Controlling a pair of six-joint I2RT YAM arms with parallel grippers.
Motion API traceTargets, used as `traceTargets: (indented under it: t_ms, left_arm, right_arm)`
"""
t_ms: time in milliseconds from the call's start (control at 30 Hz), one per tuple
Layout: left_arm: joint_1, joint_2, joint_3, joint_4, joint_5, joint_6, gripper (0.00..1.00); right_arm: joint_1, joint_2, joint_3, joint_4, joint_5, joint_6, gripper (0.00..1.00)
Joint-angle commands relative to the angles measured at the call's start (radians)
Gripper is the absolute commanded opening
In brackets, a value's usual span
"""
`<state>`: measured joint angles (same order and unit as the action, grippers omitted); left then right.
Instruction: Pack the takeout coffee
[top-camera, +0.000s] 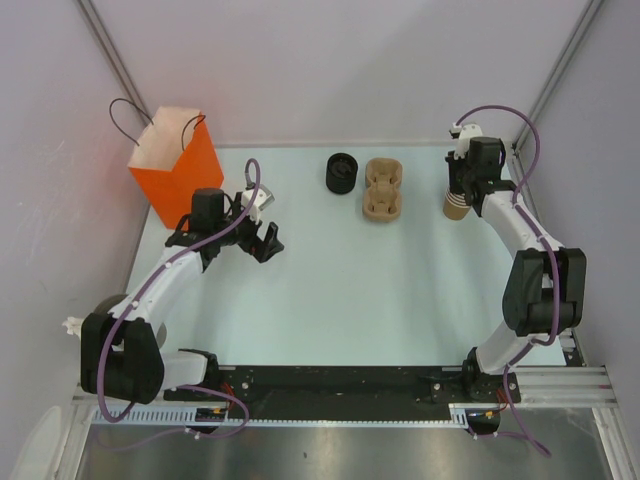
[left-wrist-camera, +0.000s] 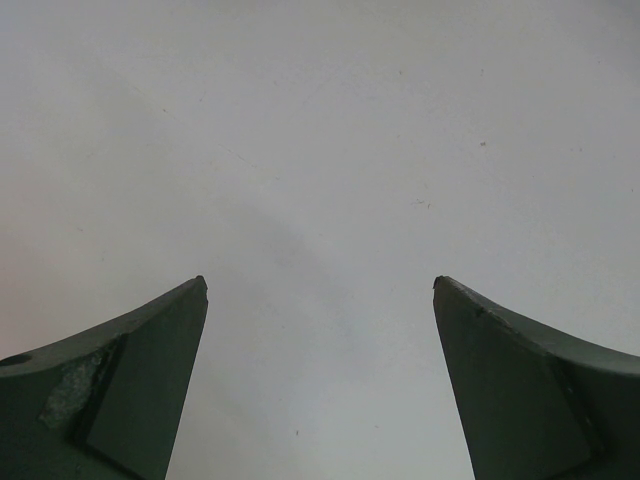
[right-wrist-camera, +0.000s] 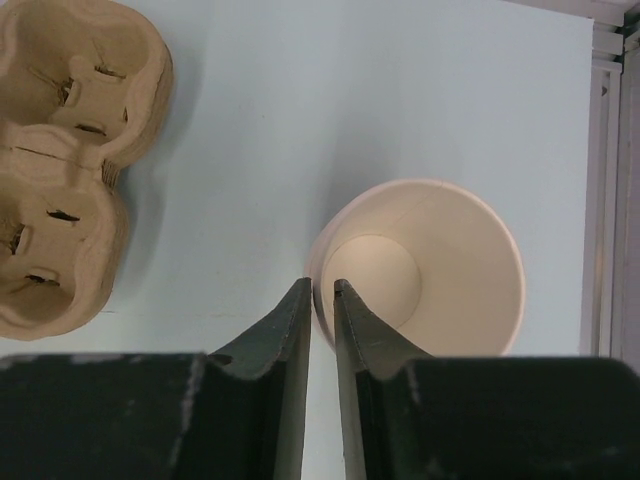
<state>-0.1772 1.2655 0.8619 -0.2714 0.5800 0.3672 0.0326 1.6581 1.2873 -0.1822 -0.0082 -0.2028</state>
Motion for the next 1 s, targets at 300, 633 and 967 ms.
traceTargets:
  t_ms: [300,633,967]
  left_arm:
    - [-0.005,0.009,-0.008,0.024,0.032,0.021,1.0]
    - [-0.005,0.008,-0.006,0.023,0.032,0.019,1.0]
    - [-0.005,0.011,-0.008,0.024,0.03,0.021,0.99]
  right_arm:
    - [-0.005,-0.031,0.041,0.029,0.008,-0.004,0.24]
    - [-0.007,-0.018,0.041,0.024,0.008,-0.006,0.24]
    - [-0.007,-0.009,0.041,0.021,0.005,-0.009,0.25]
